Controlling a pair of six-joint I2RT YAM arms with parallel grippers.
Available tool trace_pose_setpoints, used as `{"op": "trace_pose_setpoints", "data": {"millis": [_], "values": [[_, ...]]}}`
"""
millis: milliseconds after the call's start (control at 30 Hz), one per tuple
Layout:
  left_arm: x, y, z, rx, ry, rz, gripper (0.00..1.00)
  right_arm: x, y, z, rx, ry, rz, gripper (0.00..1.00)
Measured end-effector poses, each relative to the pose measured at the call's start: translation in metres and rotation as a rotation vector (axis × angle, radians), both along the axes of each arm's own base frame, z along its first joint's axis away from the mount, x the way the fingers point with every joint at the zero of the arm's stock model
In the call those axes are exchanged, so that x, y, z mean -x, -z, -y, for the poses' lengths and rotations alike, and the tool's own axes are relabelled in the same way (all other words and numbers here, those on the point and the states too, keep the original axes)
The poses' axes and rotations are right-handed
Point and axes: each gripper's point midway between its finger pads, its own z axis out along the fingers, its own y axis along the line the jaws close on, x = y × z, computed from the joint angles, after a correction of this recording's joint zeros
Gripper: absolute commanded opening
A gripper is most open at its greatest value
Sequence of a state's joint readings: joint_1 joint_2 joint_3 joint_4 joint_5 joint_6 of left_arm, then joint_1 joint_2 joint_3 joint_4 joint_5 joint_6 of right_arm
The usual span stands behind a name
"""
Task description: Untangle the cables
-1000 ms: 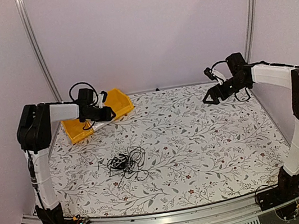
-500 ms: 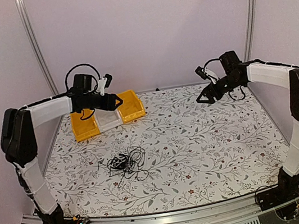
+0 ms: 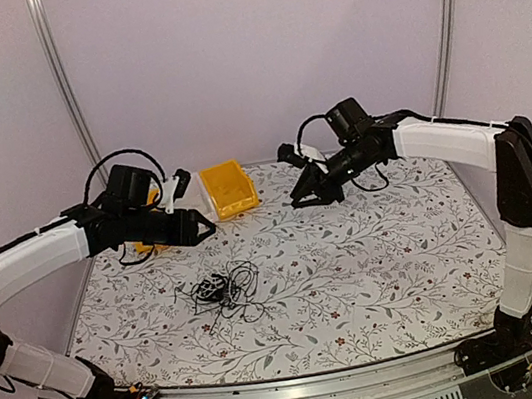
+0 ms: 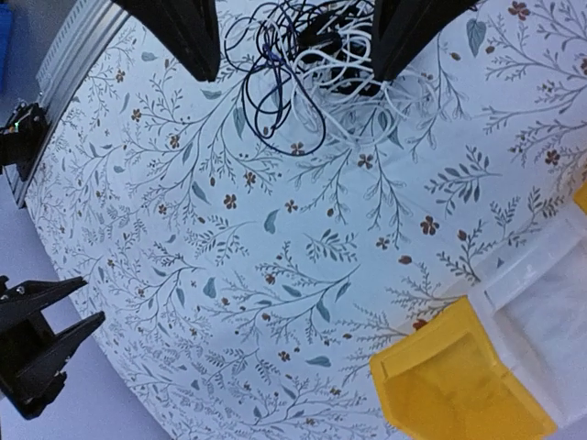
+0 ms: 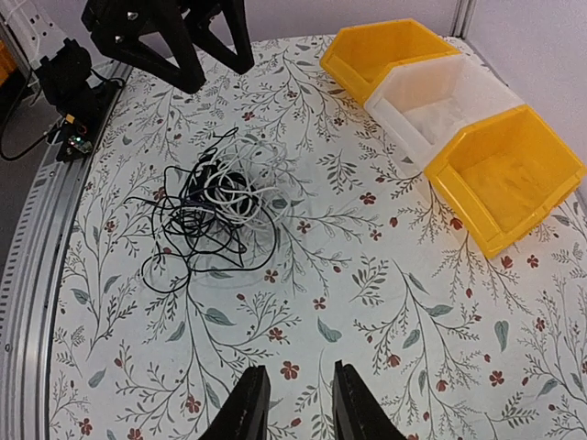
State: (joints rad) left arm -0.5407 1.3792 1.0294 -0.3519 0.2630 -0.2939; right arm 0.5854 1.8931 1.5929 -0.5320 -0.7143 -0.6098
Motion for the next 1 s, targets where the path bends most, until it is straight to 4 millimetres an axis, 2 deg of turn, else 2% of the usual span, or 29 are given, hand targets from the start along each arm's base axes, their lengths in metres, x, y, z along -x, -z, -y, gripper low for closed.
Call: {"op": "trace_pose_setpoints", "data": {"millis": [67, 167, 400, 600, 800, 933, 1000], "values": [[0.016, 0.017, -0.011, -0.013, -0.029, -0.068, 0.61, 0.008, 0.01, -0.015, 0.009, -0.047, 0.001, 0.24], [0.031, 0.031, -0.022, -0.011, -0.08, -0.135, 0.63, 0.019, 0.029, -0.04, 0.027, -0.11, -0.008, 0.22], [0.039, 0.041, -0.032, -0.006, -0.161, -0.261, 0.63, 0.039, 0.069, -0.099, 0.058, -0.229, -0.007, 0.25], [0.049, 0.044, -0.039, -0.017, -0.196, -0.319, 0.63, 0.051, 0.095, -0.13, 0.081, -0.287, 0.015, 0.24], [0.057, 0.017, -0.048, 0.016, -0.216, -0.262, 0.64, 0.049, 0.115, -0.133, 0.116, -0.281, 0.016, 0.21], [0.06, 0.008, -0.051, 0.032, -0.216, -0.237, 0.64, 0.046, 0.121, -0.132, 0.134, -0.278, 0.03, 0.02], [0.061, 0.011, -0.051, 0.029, -0.218, -0.243, 0.64, 0.045, 0.122, -0.131, 0.141, -0.275, 0.036, 0.0]]}}
